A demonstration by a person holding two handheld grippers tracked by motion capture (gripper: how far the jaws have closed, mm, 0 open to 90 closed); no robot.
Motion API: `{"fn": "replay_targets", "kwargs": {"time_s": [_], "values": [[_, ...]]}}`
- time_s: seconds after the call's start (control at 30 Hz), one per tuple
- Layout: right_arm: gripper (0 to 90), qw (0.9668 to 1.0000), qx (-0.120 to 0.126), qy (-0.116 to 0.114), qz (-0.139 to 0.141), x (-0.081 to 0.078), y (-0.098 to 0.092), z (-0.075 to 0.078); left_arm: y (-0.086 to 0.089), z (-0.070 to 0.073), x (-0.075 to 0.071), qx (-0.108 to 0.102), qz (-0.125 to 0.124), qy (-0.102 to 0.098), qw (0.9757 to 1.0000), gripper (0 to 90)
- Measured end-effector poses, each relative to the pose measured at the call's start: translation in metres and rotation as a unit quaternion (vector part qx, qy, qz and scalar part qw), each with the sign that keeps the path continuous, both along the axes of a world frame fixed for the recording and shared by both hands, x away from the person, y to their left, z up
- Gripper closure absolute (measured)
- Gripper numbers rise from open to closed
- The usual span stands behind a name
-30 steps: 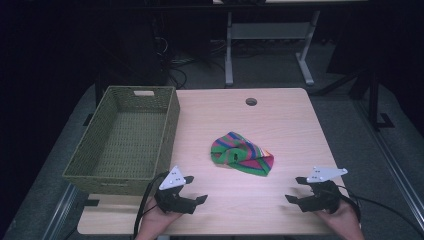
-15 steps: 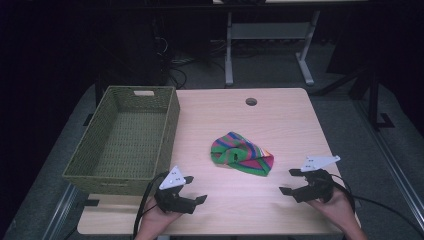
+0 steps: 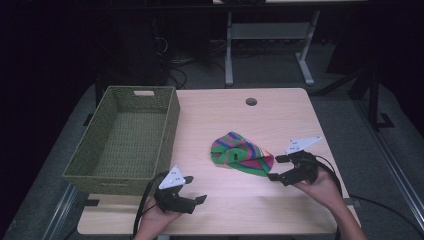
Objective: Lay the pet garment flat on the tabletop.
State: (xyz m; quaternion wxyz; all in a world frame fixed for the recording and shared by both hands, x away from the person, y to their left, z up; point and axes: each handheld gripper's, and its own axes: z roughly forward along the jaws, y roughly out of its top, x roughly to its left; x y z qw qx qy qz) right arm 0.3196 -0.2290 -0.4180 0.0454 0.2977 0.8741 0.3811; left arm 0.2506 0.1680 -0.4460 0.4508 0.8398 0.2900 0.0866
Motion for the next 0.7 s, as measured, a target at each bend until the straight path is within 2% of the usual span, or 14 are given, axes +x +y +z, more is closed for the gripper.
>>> {"fn": "replay_targets", "kwargs": {"time_s": [0.37, 0.43, 0.7], "values": [[22.2, 0.9997, -0.019, -0.001, 0.017, 0.022, 0.019, 0.014, 0.000, 0.000, 0.001, -0.001, -0.002, -0.001, 1.0000, 20.3], [22.2, 0.9997, -0.018, -0.002, 0.018, 0.026, 0.021, 0.016, 0.000, 0.000, 0.001, -0.006, 0.000, 0.002, 1.0000, 20.3], [22.2, 0.9993, -0.022, 0.005, 0.029, 0.039, 0.035, 0.024, -0.001, 0.001, 0.001, -0.002, -0.003, 0.000, 1.0000, 20.3]]}}
